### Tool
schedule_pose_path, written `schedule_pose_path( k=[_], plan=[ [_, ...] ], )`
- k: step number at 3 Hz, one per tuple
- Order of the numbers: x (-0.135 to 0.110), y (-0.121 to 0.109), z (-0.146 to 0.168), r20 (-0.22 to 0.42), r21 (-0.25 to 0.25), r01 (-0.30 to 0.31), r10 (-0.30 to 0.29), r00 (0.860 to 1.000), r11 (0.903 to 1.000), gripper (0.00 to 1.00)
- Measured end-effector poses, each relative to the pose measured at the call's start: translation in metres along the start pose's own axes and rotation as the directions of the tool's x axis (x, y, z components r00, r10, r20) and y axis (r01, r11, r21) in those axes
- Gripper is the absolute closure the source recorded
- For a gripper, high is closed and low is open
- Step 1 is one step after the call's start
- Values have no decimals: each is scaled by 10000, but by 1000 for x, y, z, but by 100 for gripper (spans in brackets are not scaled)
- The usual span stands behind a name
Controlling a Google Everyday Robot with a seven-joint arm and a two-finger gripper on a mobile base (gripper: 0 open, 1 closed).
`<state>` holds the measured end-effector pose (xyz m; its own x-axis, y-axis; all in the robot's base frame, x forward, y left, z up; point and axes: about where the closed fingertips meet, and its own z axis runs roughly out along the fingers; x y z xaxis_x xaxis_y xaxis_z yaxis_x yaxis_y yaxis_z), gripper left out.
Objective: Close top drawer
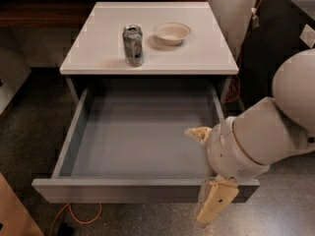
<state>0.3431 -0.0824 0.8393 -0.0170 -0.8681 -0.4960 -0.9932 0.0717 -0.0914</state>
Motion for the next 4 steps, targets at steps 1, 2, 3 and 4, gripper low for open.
schedule_pose_path(
  k=[1,2,3,4],
  plan=[
    [-10,16,34,364,-280,257,-247,9990,9993,0],
    [-17,30,61,519,-497,399,-373,9980,9980,0],
    [-18,40,84,572,-705,417,-377,9976,9966,0],
    [-18,51,105,502,-925,538,-493,9975,9943,16]
  ],
)
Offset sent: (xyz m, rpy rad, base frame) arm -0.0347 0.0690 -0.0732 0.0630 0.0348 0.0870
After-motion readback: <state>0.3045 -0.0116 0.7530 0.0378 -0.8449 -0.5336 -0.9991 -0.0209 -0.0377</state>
